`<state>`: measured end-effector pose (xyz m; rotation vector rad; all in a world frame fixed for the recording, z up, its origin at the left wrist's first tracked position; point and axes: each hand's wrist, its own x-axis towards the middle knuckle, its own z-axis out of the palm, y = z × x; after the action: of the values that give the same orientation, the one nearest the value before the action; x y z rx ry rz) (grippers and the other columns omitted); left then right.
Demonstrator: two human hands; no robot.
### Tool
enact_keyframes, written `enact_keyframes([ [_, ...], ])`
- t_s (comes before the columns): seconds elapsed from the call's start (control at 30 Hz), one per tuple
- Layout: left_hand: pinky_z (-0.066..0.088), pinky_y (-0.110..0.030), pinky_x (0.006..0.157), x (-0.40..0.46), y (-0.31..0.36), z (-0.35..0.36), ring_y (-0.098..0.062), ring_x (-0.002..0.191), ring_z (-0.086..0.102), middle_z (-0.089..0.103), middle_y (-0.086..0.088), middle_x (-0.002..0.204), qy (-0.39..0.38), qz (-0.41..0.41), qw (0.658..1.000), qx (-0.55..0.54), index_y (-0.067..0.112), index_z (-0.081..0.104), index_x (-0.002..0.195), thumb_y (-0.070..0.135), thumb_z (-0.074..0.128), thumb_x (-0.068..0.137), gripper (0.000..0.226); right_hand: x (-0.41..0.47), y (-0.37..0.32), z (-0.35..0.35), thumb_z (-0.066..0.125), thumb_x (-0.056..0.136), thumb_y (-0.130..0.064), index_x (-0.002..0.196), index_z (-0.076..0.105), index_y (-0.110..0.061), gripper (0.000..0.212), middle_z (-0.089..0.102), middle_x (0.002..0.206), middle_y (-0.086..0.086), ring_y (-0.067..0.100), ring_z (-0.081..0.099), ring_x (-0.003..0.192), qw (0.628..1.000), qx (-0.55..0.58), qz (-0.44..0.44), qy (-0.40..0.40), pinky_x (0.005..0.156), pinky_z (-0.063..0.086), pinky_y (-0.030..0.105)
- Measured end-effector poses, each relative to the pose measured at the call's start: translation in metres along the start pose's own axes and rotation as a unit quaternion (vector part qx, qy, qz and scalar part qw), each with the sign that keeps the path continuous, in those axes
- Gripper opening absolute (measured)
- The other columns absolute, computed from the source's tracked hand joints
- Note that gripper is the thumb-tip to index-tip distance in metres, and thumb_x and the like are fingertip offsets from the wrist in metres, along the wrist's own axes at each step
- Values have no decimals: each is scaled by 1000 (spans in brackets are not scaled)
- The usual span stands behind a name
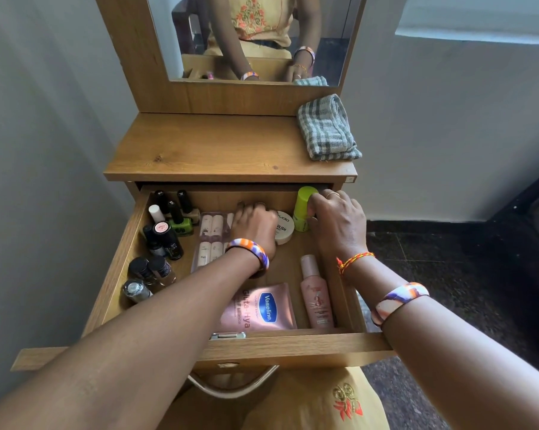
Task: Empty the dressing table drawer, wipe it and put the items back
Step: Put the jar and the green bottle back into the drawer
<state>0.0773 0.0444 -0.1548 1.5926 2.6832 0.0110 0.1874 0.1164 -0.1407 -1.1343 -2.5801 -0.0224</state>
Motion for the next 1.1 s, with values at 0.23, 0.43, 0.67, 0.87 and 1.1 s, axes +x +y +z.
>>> enact_keyframes([
  [0.23, 32, -36, 107, 2, 1, -4, -30, 119, 51, 58, -12, 121, -7, 18, 1000, 9, 11, 58, 119, 11, 55, 87, 32, 3, 1, 4, 53, 84, -2, 92, 61, -12, 15, 65, 98, 8, 29, 56, 95, 1000, 0, 3, 8, 70, 29, 28],
  [0.43, 43, -38, 92, -4, 0, -11, -30, 119, 48, 54, -12, 119, 1, 31, 999, -24, 9, 59, 116, 20, 56, 90, 28, 3, 2, 6, 51, 87, -4, 95, 60, -13, 15, 65, 101, 8, 28, 56, 97, 1000, -12, -3, 8, 71, 31, 28],
  [0.67, 48, -37, 89, -26, -16, -18, -22, 120, 46, 53, -2, 125, 39, 62, 992, -103, 12, 62, 117, 23, 53, 91, 29, -2, -1, -2, 48, 89, -10, 94, 61, -6, 13, 65, 102, 12, 31, 56, 99, 1000, -7, -28, 3, 71, 32, 29],
  [0.87, 50, -32, 84, -52, -40, -25, -21, 109, 58, 62, 0, 118, 47, 77, 980, -178, 14, 69, 104, 19, 58, 87, 21, -11, -15, -18, 50, 85, -12, 76, 57, -17, 12, 65, 96, 11, 32, 60, 92, 996, 20, -50, -71, 65, 35, 27],
  [1.1, 48, -24, 77, -81, -52, -40, -20, 87, 63, 69, -11, 90, -37, 35, 947, -317, 4, 73, 94, 8, 64, 83, 15, -32, -55, -24, 71, 78, -13, 50, 41, -20, 42, 44, 53, -5, 8, 40, 51, 919, 214, -53, -328, 46, 29, 15],
])
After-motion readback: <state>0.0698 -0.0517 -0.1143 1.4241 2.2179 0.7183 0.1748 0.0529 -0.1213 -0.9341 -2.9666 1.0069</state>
